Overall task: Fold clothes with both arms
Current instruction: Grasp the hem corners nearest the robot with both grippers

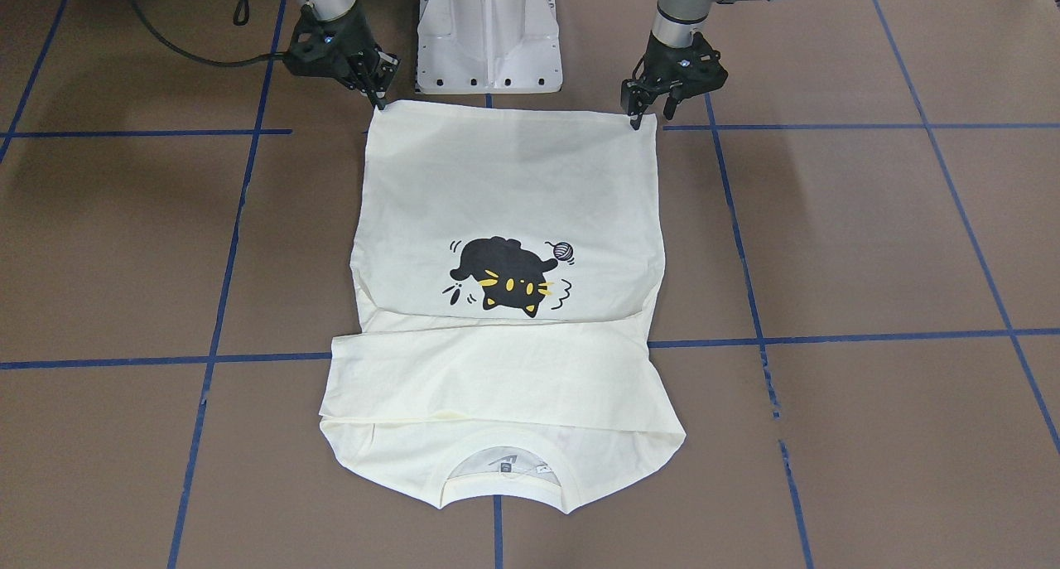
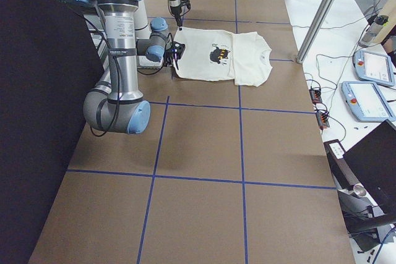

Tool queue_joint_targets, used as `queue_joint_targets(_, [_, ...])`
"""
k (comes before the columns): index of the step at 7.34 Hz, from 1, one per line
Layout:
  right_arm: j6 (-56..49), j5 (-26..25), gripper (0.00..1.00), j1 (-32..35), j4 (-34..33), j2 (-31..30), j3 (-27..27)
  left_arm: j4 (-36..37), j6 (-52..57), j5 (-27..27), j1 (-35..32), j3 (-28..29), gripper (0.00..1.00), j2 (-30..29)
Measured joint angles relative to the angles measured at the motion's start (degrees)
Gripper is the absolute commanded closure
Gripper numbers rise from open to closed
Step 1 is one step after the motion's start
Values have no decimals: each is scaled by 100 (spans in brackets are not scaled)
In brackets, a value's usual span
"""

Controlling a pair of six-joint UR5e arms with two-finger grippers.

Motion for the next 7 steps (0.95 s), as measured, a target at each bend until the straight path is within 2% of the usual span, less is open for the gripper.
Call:
queue_joint_targets(1, [0,2,100,3,0,-3,1,1,-1,-1,-1,3,70,0])
queue_joint_targets(2, [0,5,100,8,0,-4,2,-2,-3,0,0,7,77,-5])
queue_joint_targets(7, [-1,24,100,45,0,-8,1,-5,5,-3,-48,-42,83,-38])
